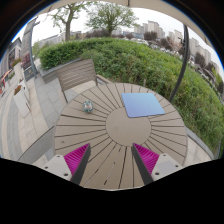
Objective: Arrange mouse
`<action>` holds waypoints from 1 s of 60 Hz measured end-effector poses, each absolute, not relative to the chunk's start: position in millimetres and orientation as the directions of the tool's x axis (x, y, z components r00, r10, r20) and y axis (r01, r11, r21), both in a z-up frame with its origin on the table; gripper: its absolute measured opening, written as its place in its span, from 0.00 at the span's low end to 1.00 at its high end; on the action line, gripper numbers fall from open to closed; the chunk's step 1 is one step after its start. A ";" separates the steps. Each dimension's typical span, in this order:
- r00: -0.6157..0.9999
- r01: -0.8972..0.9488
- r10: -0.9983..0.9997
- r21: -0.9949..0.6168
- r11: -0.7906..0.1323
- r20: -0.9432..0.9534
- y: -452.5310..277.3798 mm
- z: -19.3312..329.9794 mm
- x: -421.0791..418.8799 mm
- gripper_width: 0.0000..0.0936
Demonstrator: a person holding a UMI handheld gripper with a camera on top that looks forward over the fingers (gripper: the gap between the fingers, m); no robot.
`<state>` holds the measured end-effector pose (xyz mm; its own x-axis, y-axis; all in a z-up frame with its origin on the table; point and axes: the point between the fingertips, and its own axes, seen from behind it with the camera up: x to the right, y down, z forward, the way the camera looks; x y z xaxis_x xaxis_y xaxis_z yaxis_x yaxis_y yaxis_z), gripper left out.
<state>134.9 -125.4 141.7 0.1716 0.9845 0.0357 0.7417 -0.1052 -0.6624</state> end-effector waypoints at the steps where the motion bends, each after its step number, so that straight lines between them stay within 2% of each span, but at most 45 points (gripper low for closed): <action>1: 0.170 0.741 0.985 -0.663 -0.104 0.036 -133.4 140.6 130.0 0.93; 12: 0.175 0.701 0.984 -0.706 -0.096 0.040 -204.7 131.2 72.6 0.91; 21: 0.206 0.677 0.978 -0.727 -0.118 0.032 -230.9 113.9 29.1 0.91; 49: 0.306 0.591 0.952 -0.788 -0.174 0.019 -204.5 18.7 -113.2 0.91; 60: 0.337 0.578 0.941 -0.796 -0.178 0.035 -186.8 -7.9 -155.4 0.91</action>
